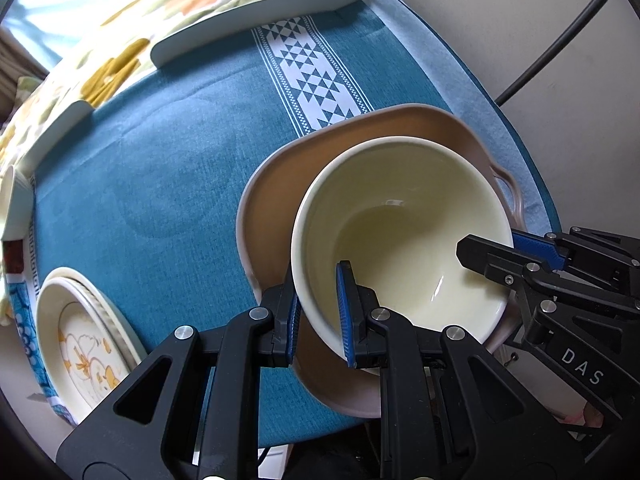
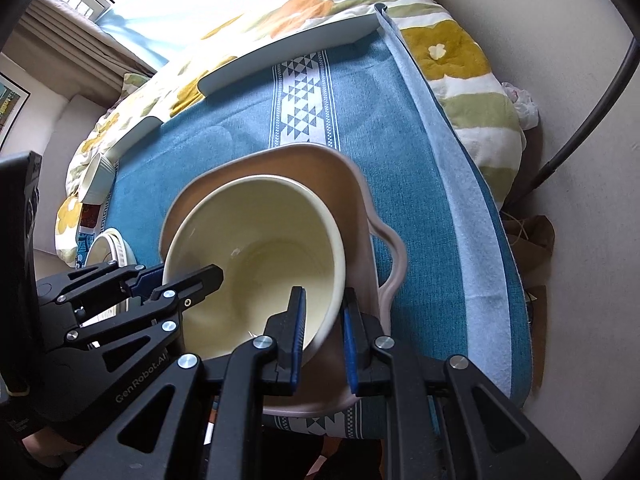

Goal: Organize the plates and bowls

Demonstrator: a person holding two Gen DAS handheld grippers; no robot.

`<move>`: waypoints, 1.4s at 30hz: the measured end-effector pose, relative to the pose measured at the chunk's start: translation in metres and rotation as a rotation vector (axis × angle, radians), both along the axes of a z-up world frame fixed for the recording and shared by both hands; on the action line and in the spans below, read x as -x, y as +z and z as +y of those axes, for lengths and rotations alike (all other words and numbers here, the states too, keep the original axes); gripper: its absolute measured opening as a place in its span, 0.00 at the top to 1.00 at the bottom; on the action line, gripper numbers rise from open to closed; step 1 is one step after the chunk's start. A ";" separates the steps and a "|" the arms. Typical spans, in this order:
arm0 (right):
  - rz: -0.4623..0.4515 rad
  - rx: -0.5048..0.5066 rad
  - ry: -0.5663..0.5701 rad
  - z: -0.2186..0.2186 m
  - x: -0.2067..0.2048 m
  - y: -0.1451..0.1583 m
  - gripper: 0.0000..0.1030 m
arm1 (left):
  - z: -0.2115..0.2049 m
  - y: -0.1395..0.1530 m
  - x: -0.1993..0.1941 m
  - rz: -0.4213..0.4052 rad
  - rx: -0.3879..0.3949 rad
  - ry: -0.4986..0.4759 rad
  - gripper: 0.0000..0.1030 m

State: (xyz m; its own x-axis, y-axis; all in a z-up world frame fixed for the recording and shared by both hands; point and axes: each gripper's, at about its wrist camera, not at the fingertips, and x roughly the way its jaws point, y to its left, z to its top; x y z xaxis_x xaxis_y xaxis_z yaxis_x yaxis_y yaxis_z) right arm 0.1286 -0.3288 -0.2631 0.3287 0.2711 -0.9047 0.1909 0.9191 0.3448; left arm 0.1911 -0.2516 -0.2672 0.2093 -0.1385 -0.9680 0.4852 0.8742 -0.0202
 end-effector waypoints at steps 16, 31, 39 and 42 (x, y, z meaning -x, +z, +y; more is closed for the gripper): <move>-0.066 0.024 -0.004 -0.003 0.012 0.023 0.85 | 0.001 0.023 0.005 -0.069 -0.002 0.007 0.86; -0.387 0.011 0.236 0.051 0.005 0.127 0.84 | 0.127 0.159 0.032 -0.401 0.175 0.351 0.85; -0.491 -0.024 0.371 0.118 -0.032 0.148 0.17 | 0.228 0.190 0.041 -0.568 0.215 0.570 0.00; -0.519 -0.022 0.409 0.144 -0.060 0.156 0.17 | 0.267 0.184 0.028 -0.518 0.231 0.648 0.00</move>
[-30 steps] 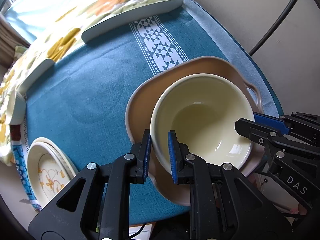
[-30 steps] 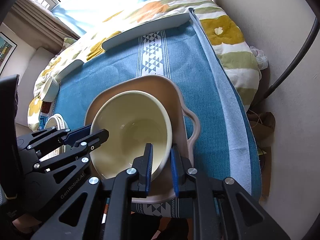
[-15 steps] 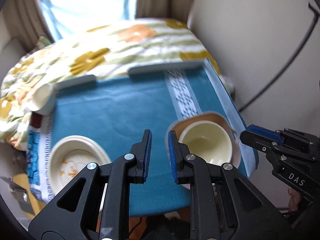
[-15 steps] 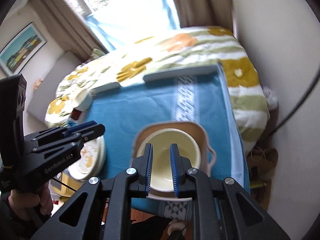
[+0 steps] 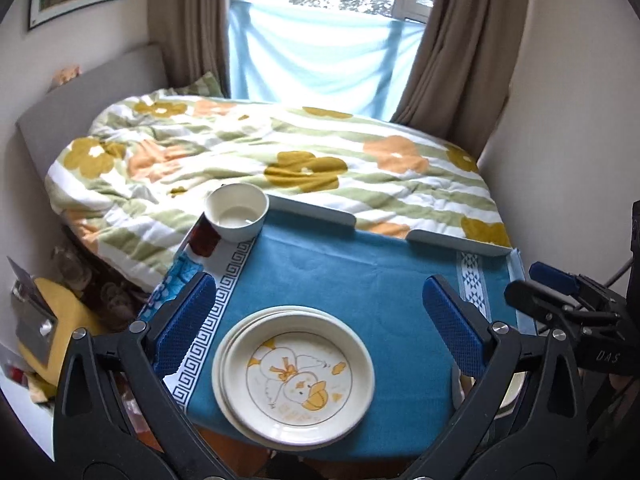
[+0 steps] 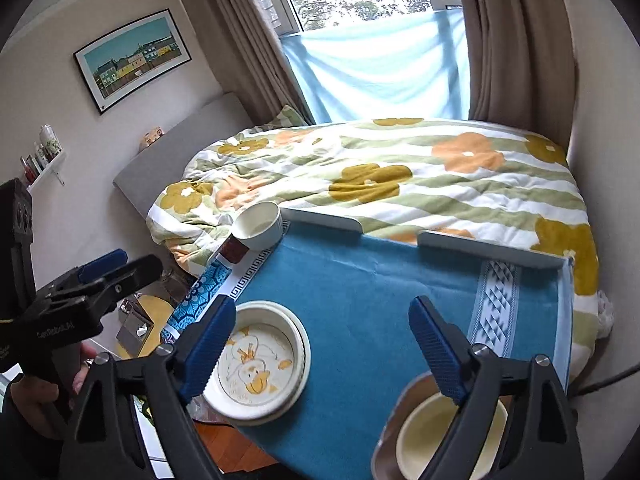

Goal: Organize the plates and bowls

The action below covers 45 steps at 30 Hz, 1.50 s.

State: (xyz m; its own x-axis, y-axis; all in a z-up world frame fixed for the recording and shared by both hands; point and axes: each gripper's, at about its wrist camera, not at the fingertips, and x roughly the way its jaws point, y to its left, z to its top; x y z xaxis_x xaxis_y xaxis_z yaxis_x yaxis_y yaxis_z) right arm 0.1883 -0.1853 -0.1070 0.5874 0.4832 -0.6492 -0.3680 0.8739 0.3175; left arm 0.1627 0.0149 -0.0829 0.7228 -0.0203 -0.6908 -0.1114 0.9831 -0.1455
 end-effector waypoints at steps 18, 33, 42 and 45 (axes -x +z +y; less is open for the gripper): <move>0.193 0.082 0.273 0.187 -0.222 -0.086 0.17 | 0.171 -0.155 -0.166 0.262 0.345 0.276 0.21; 0.417 0.029 0.298 0.248 -0.281 -0.182 0.71 | 0.203 -0.226 -0.225 0.335 0.426 0.306 0.75; 0.409 0.031 0.314 0.255 -0.282 -0.184 0.81 | 0.193 -0.220 -0.228 0.334 0.355 0.281 0.77; 0.402 0.021 0.305 0.251 -0.280 -0.181 0.81 | 0.186 -0.210 -0.226 0.317 0.323 0.267 0.77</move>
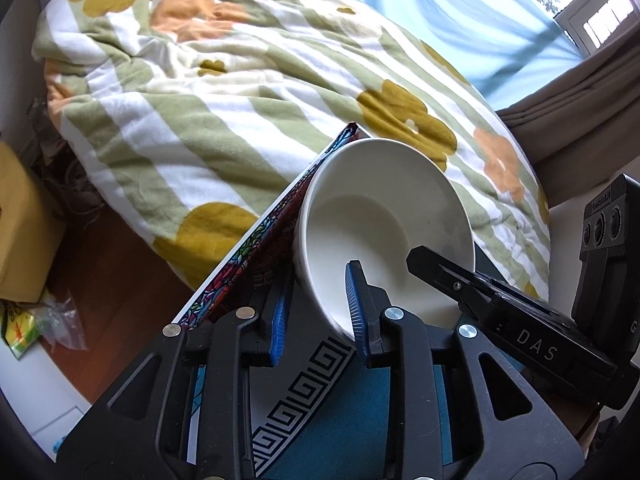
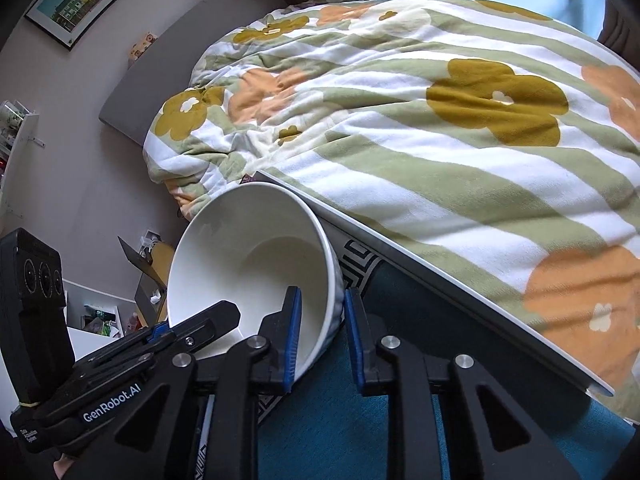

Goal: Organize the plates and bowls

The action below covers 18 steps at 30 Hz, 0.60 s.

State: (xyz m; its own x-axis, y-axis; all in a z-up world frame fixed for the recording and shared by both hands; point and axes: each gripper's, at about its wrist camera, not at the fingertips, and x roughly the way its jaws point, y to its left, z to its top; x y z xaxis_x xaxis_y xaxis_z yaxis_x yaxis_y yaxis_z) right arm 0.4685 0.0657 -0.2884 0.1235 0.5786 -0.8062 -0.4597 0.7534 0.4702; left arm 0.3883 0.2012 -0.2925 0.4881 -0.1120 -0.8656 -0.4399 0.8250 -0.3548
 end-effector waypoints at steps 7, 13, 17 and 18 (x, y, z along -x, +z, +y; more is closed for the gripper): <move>-0.060 -0.048 -0.027 -0.027 0.026 0.036 0.81 | -0.024 0.052 0.024 -0.081 -0.050 -0.027 0.77; -0.122 -0.079 -0.062 -0.069 0.072 0.088 0.81 | -0.068 0.113 0.065 -0.163 -0.090 -0.066 0.77; -0.170 -0.099 -0.103 -0.111 0.114 0.123 0.81 | -0.111 0.147 0.098 -0.203 -0.102 -0.110 0.77; -0.179 -0.096 -0.118 -0.123 0.125 0.131 0.81 | -0.122 0.154 0.106 -0.211 -0.100 -0.124 0.77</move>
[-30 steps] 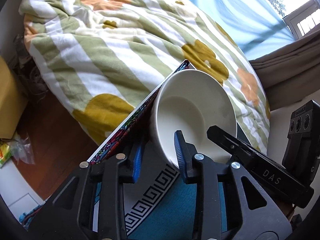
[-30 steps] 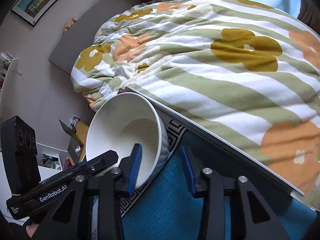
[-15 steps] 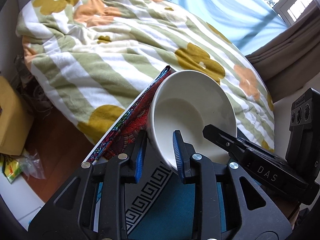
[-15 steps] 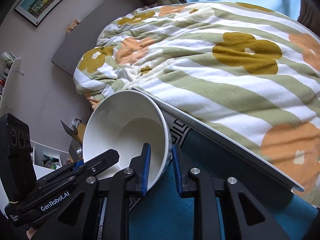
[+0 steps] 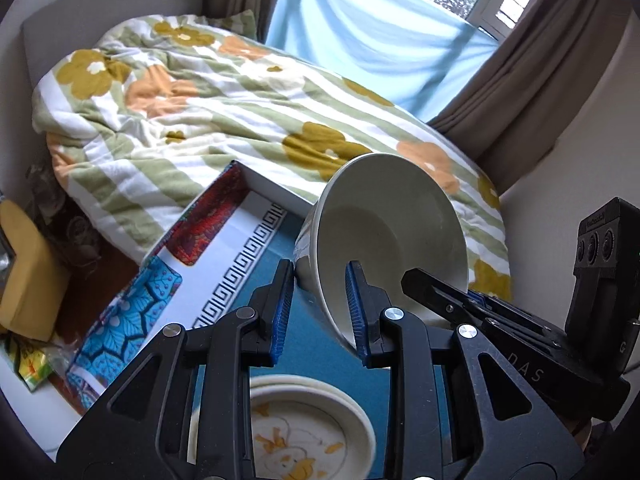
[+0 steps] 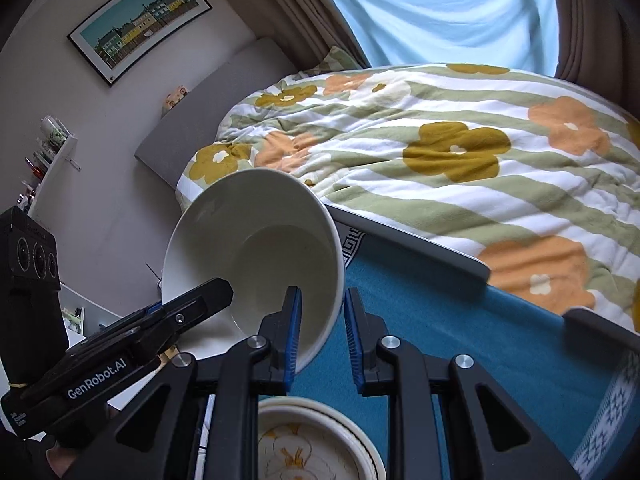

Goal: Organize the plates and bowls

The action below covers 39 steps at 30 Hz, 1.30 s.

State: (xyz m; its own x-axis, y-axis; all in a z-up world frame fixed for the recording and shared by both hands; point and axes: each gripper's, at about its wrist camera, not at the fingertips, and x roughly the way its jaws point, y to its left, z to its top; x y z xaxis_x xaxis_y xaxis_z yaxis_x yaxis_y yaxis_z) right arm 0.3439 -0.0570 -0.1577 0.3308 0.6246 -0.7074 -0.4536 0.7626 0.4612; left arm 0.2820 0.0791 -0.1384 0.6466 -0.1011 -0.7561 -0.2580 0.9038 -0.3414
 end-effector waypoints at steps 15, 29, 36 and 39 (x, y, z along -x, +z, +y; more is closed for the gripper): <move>-0.060 0.062 -0.261 -0.184 0.156 0.048 0.81 | -0.189 0.027 0.116 -0.017 0.046 -0.282 0.77; 0.064 0.123 -0.487 -0.265 0.228 -0.004 0.81 | -0.283 -0.034 0.142 0.157 0.000 -0.555 0.77; 0.138 0.127 -0.527 -0.278 0.230 -0.050 0.81 | -0.308 -0.084 0.136 0.262 -0.077 -0.622 0.77; 0.160 0.122 -0.538 -0.280 0.229 -0.062 0.81 | -0.313 -0.095 0.133 0.284 -0.123 -0.635 0.77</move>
State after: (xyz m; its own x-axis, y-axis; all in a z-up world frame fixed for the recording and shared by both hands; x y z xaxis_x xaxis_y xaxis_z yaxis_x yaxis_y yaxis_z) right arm 0.1148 -0.3368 -0.2201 0.4622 0.3087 -0.8313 0.0811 0.9188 0.3863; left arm 0.1489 -0.2337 -0.2338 0.2669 -0.2969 -0.9168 0.2683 0.9366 -0.2252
